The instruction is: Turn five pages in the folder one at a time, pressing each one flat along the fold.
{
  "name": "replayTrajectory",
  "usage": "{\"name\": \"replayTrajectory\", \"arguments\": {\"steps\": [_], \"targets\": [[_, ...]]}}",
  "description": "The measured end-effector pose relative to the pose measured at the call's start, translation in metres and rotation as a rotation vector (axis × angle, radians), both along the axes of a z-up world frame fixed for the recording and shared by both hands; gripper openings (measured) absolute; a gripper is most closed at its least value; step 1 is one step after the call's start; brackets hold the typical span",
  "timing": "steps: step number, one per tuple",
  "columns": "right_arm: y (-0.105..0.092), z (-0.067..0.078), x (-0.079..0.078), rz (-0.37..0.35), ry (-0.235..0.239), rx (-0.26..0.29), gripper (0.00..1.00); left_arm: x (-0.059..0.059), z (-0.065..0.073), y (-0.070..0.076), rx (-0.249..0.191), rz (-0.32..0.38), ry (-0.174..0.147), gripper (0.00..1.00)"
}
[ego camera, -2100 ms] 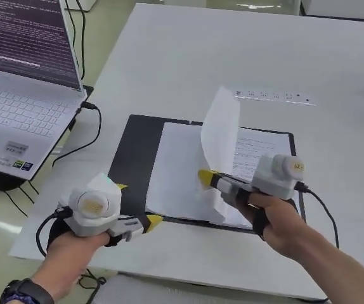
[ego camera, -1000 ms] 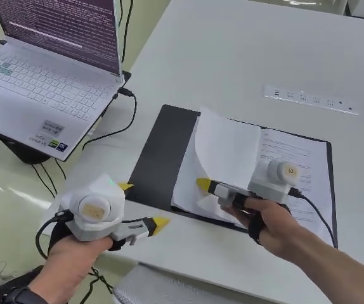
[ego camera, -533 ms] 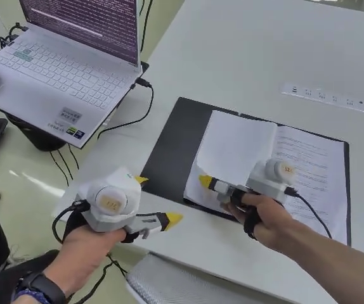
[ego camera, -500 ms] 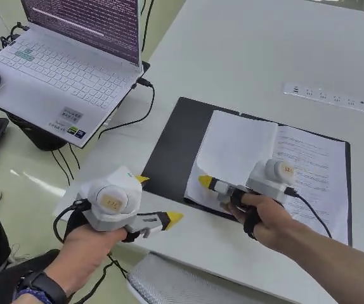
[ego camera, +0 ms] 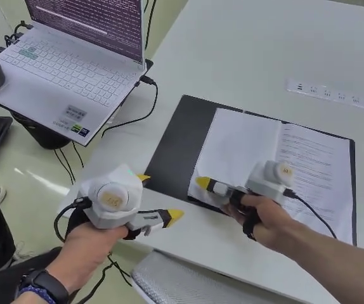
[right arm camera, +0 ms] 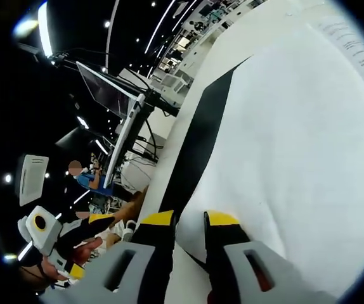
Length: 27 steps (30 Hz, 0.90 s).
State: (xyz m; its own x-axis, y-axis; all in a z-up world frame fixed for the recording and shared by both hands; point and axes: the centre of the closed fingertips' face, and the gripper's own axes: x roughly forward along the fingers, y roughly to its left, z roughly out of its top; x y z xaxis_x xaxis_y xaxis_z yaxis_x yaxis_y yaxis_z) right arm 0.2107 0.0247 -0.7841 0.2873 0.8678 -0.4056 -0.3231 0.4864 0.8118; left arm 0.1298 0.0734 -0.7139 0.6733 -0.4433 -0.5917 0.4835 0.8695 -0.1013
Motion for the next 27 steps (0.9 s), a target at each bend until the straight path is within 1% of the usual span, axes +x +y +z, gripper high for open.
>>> {"name": "replayTrajectory", "arguments": {"steps": [2, 3, 6, 7, 9, 12, 14, 15, 16, 17, 19, 20, 21, 22, 24, 26, 27], "targets": [[0.000, 0.002, -0.001, 0.006, 0.002, 0.013, 0.20, 0.002, 0.000, -0.001, -0.003, 0.000, 0.001, 0.61], [0.001, 0.005, -0.002, 0.017, -0.006, 0.027, 0.23, 0.003, 0.000, -0.002, -0.005, -0.001, 0.002, 0.61], [0.002, 0.008, -0.004, 0.043, -0.020, 0.046, 0.32, 0.007, 0.001, -0.006, -0.005, -0.011, 0.001, 0.61], [0.002, 0.013, -0.006, 0.056, -0.032, 0.058, 0.34, 0.008, 0.001, -0.007, -0.006, -0.013, 0.001, 0.61], [0.001, 0.019, -0.010, 0.071, -0.037, 0.066, 0.40, 0.011, 0.001, -0.009, -0.011, -0.014, 0.001, 0.61], [-0.004, 0.024, -0.016, 0.083, -0.042, 0.068, 0.42, 0.016, 0.001, -0.012, -0.018, -0.015, 0.006, 0.60], [-0.008, 0.024, -0.018, 0.092, -0.046, 0.071, 0.43, 0.019, -0.001, -0.015, -0.017, -0.021, 0.012, 0.59], [-0.010, 0.027, -0.020, 0.097, -0.054, 0.070, 0.43, 0.021, -0.001, -0.017, -0.016, -0.023, 0.012, 0.59], [-0.013, 0.030, -0.022, 0.104, -0.077, 0.064, 0.43, 0.022, 0.001, -0.019, -0.019, -0.026, 0.011, 0.59], [-0.015, 0.031, -0.023, 0.107, -0.083, 0.060, 0.43, 0.024, 0.002, -0.020, -0.023, -0.027, 0.009, 0.58], [-0.022, 0.034, -0.024, 0.119, -0.115, 0.046, 0.43, 0.027, 0.006, -0.023, -0.032, -0.027, 0.003, 0.58], [-0.025, 0.036, -0.022, 0.120, -0.145, 0.039, 0.43, 0.030, 0.007, -0.024, -0.036, -0.028, 0.000, 0.57], [-0.028, 0.041, -0.023, 0.120, -0.171, 0.030, 0.43, 0.031, 0.008, -0.024, -0.042, -0.026, -0.001, 0.56], [-0.033, 0.045, -0.025, 0.121, -0.190, 0.010, 0.42, 0.033, 0.010, -0.025, -0.055, -0.015, 0.000, 0.55], [-0.042, 0.048, -0.023, 0.114, -0.209, -0.009, 0.39, 0.036, 0.009, -0.025, -0.070, -0.008, 0.005, 0.53], [-0.053, 0.047, -0.020, 0.121, -0.249, -0.054, 0.39, 0.038, 0.008, -0.026, -0.070, -0.007, 0.007, 0.52], [-0.060, 0.044, -0.019, 0.128, -0.274, -0.097, 0.41, 0.039, 0.007, -0.027, -0.069, -0.009, 0.010, 0.52]]}}
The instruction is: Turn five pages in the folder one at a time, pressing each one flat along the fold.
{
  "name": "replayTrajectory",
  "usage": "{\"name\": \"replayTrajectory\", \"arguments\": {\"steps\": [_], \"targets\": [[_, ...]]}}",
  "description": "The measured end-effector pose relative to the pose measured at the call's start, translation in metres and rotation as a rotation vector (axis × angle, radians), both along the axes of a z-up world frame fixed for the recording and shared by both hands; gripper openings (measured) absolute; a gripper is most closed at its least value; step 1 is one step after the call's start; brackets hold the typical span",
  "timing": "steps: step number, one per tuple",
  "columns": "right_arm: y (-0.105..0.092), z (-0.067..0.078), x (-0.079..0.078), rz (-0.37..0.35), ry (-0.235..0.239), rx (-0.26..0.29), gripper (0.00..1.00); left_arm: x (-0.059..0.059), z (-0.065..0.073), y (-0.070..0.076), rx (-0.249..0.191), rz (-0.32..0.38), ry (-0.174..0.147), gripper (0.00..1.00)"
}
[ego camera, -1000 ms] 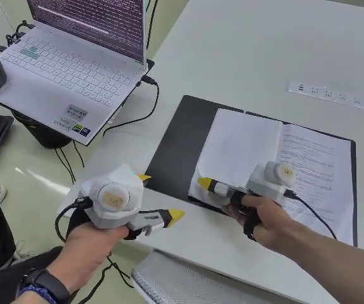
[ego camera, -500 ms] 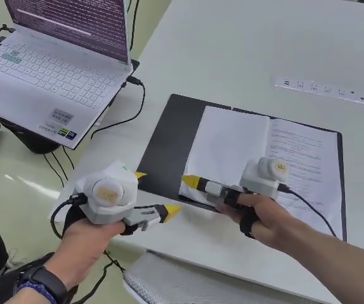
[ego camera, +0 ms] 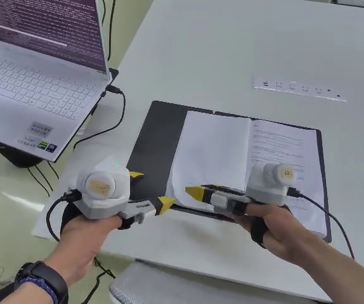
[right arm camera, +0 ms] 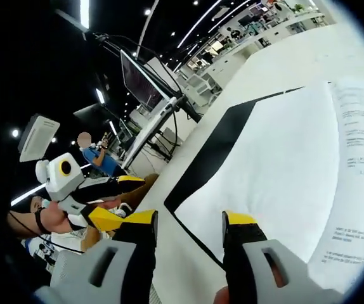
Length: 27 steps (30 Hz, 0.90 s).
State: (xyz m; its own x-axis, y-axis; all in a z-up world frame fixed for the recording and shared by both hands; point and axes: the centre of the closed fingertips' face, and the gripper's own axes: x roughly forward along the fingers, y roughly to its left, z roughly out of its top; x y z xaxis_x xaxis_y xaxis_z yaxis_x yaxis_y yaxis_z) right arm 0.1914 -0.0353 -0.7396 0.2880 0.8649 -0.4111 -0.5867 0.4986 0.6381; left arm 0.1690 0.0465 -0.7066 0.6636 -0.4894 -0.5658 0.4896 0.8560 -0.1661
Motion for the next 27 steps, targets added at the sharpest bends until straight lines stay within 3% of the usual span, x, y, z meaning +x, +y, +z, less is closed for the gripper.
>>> {"name": "replayTrajectory", "arguments": {"steps": [2, 6, 11, 17, 23, 27], "targets": [[-0.006, 0.002, -0.002, 0.014, -0.018, -0.017, 0.47, 0.001, 0.000, -0.003, 0.001, -0.004, 0.006, 0.50], [-0.028, 0.007, -0.007, 0.032, -0.079, -0.071, 0.42, 0.003, -0.004, -0.007, 0.007, -0.015, 0.010, 0.49], [-0.054, 0.015, -0.011, 0.004, -0.106, -0.075, 0.42, 0.007, -0.011, -0.019, 0.014, -0.037, 0.024, 0.44], [-0.086, 0.019, -0.010, -0.039, -0.124, -0.088, 0.43, 0.016, -0.015, -0.030, -0.002, -0.041, 0.027, 0.36], [-0.108, 0.022, -0.012, -0.098, -0.121, -0.098, 0.42, 0.025, -0.021, -0.039, -0.010, -0.048, 0.030, 0.21], [-0.121, 0.026, -0.017, -0.141, -0.106, -0.075, 0.41, 0.026, -0.033, -0.044, -0.013, -0.026, 0.059, 0.15]]}}
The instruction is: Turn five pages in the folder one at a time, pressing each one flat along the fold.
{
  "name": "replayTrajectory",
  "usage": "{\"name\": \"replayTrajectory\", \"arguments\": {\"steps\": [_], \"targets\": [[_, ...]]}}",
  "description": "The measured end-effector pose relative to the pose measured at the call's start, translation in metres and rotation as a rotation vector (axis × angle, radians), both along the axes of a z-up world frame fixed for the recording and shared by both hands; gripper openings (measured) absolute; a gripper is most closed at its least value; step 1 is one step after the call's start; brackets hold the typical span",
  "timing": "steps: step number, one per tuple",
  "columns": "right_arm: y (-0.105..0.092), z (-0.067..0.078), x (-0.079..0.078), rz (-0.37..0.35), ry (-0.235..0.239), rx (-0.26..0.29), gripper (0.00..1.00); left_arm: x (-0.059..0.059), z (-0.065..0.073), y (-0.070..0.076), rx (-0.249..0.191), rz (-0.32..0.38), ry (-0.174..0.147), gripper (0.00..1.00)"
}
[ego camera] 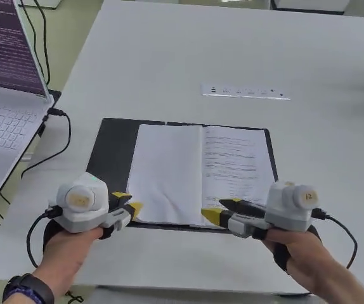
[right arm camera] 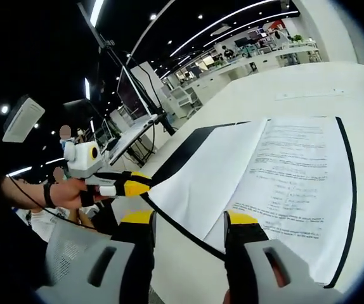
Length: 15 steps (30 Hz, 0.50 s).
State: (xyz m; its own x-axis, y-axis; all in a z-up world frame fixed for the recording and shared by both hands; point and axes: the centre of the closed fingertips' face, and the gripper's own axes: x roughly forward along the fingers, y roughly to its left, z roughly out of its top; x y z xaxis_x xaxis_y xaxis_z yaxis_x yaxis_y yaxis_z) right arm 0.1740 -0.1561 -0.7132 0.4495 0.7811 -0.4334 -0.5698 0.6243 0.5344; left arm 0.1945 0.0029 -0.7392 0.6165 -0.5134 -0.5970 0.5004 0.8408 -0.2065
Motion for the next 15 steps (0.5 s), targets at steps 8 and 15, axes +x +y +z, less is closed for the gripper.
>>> {"name": "replayTrajectory", "arguments": {"steps": [8, 15], "targets": [[-0.016, 0.002, 0.001, -0.073, 0.008, 0.027, 0.38, -0.006, -0.019, -0.009, -0.018, 0.032, 0.049, 0.01], [-0.018, 0.000, -0.007, -0.066, 0.017, 0.022, 0.37, -0.014, -0.032, -0.009, -0.007, 0.055, 0.091, 0.00]]}}
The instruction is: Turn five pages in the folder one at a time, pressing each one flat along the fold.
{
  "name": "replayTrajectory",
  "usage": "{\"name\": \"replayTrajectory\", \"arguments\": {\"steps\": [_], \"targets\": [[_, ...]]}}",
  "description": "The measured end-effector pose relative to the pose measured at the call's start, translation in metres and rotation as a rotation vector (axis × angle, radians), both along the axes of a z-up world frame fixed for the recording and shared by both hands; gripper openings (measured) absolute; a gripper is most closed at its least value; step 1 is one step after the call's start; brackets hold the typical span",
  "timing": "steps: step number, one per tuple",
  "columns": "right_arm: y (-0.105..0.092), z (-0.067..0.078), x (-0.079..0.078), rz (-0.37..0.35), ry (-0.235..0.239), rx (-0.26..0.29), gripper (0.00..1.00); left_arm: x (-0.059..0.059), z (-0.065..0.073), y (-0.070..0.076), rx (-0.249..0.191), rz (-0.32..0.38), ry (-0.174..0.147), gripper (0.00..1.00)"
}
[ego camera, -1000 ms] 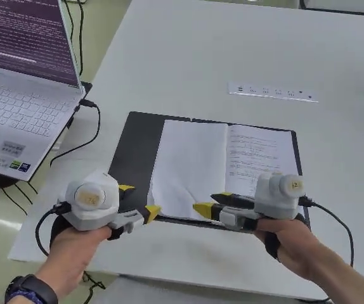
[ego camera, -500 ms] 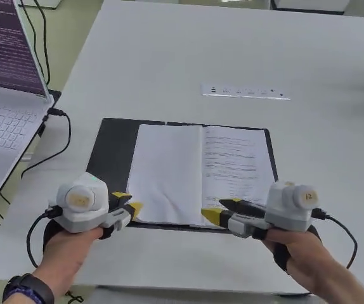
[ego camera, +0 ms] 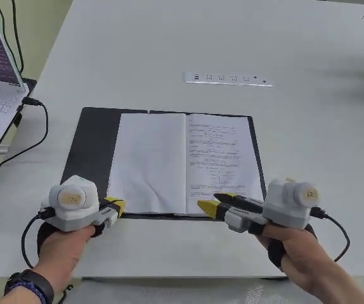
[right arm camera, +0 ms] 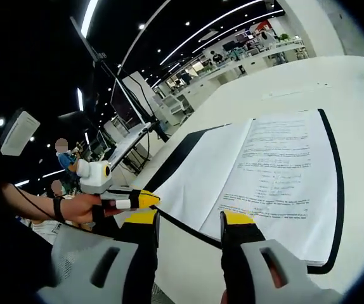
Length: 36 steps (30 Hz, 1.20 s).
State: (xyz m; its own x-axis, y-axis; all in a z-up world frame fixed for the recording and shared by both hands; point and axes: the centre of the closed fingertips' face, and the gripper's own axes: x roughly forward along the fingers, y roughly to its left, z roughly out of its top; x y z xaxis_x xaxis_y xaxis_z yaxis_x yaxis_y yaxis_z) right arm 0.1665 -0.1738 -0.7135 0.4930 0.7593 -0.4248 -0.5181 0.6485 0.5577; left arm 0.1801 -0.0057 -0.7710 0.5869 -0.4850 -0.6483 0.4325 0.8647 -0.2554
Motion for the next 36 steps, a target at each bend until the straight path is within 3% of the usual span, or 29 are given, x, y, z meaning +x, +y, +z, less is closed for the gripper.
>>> {"name": "replayTrajectory", "arguments": {"steps": [4, 7, 12, 13, 16, 23, 31, 36], "targets": [[-0.001, 0.000, -0.001, -0.002, 0.008, 0.009, 0.35, -0.008, -0.011, 0.003, 0.030, -0.002, 0.040, 0.00], [0.002, 0.007, 0.002, -0.013, 0.011, 0.064, 0.35, -0.006, -0.010, 0.003, 0.008, 0.009, 0.041, 0.00], [0.007, 0.007, 0.009, 0.001, 0.001, 0.062, 0.34, -0.004, -0.010, 0.003, 0.020, -0.001, 0.045, 0.00], [0.011, 0.012, 0.012, 0.017, -0.026, 0.075, 0.34, -0.004, -0.010, 0.003, 0.015, 0.011, 0.049, 0.00], [0.019, 0.015, 0.019, 0.030, -0.031, 0.096, 0.29, -0.001, -0.013, 0.007, -0.021, 0.035, 0.056, 0.00], [0.036, 0.014, 0.039, 0.069, -0.046, 0.098, 0.24, 0.001, -0.015, 0.010, 0.005, 0.027, 0.057, 0.00], [0.043, -0.002, 0.062, 0.051, -0.025, 0.077, 0.15, 0.002, -0.019, 0.012, 0.015, 0.043, 0.068, 0.00], [0.039, -0.014, 0.083, -0.007, -0.013, 0.077, 0.07, 0.002, -0.020, 0.012, 0.021, 0.052, 0.072, 0.00]]}}
